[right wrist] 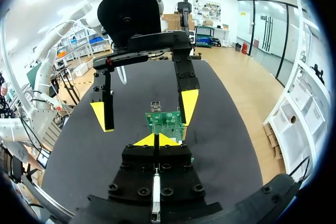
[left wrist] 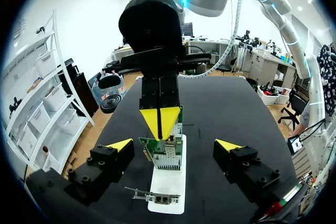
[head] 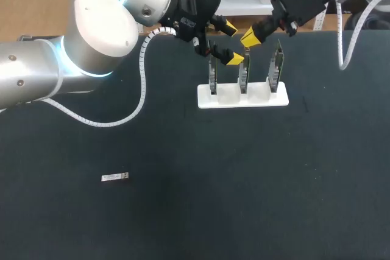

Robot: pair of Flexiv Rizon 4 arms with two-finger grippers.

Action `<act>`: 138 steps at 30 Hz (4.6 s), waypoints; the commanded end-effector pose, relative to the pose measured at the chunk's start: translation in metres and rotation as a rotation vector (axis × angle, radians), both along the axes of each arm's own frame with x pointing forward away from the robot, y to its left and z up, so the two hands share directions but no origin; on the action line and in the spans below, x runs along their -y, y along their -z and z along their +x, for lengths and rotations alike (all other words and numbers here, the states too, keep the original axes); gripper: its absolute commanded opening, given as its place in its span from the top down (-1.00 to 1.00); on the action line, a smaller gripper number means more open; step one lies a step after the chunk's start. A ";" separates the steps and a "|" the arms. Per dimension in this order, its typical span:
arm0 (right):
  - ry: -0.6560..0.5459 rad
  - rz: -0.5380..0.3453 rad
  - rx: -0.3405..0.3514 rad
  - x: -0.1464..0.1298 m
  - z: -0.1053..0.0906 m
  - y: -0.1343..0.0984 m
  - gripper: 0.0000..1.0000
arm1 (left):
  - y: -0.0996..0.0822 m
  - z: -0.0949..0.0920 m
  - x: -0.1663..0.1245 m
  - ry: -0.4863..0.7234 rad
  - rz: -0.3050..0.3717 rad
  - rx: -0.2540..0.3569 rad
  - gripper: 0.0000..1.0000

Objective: Pick up the optical module with the left hand, and insert it into the network port with the right hand.

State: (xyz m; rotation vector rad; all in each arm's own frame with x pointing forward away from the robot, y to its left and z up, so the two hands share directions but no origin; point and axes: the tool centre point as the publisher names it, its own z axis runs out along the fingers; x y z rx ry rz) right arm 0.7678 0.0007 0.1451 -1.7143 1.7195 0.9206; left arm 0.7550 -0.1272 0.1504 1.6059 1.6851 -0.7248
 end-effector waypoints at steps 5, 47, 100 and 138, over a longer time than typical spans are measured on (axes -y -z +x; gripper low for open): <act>-0.007 0.002 -0.011 -0.001 0.000 0.004 1.00 | -0.001 0.002 0.001 0.002 0.005 -0.003 -1.00; 0.010 0.052 0.001 0.003 -0.004 -0.007 1.00 | -0.001 0.002 0.001 0.002 0.005 -0.003 -1.00; 0.000 0.091 0.045 0.122 -0.018 -0.029 1.00 | -0.001 0.002 0.001 0.002 0.005 -0.003 -1.00; 0.050 0.108 0.054 0.121 -0.001 -0.022 1.00 | -0.001 0.002 0.001 0.002 0.005 -0.003 -1.00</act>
